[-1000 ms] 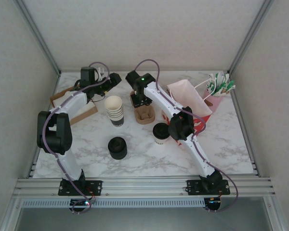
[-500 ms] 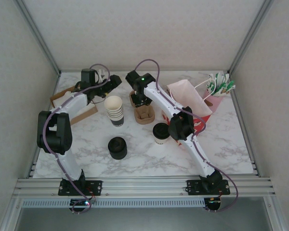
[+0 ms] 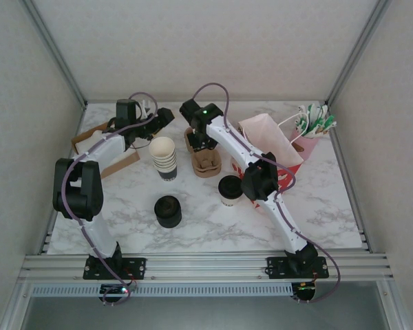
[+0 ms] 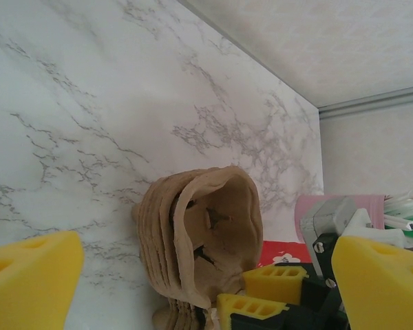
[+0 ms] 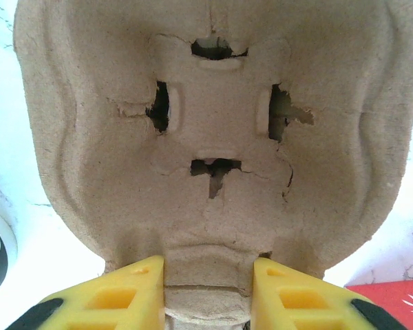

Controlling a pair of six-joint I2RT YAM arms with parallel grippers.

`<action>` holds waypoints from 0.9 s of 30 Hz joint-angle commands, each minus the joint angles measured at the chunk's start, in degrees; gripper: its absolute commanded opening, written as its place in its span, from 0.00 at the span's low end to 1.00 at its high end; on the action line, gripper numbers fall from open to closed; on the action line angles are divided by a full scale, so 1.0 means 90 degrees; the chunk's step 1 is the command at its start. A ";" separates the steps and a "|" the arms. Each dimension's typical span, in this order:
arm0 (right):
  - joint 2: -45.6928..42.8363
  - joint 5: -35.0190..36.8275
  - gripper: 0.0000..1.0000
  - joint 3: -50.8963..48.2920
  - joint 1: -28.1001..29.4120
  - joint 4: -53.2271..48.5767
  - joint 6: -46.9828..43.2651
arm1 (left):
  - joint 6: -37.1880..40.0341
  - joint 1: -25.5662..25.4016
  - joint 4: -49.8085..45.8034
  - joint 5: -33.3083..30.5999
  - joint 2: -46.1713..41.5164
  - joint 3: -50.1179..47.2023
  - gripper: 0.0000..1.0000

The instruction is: Pack the takeout coffee

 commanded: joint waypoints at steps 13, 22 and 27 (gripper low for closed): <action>-0.0968 -0.0075 0.30 -0.0108 0.0089 0.0054 0.0119 | -0.0025 -0.0038 0.0110 0.0075 -0.0418 -0.0004 0.96; -0.1760 -0.0616 0.30 -0.0283 0.0158 0.0297 0.0123 | -0.0072 -0.0040 -0.0107 -0.0183 -0.1010 0.0164 0.98; -0.2165 -0.1032 0.30 -0.0286 0.0167 0.0413 0.0151 | -0.0066 -0.0033 -0.0333 -0.0386 -0.1517 0.0203 0.99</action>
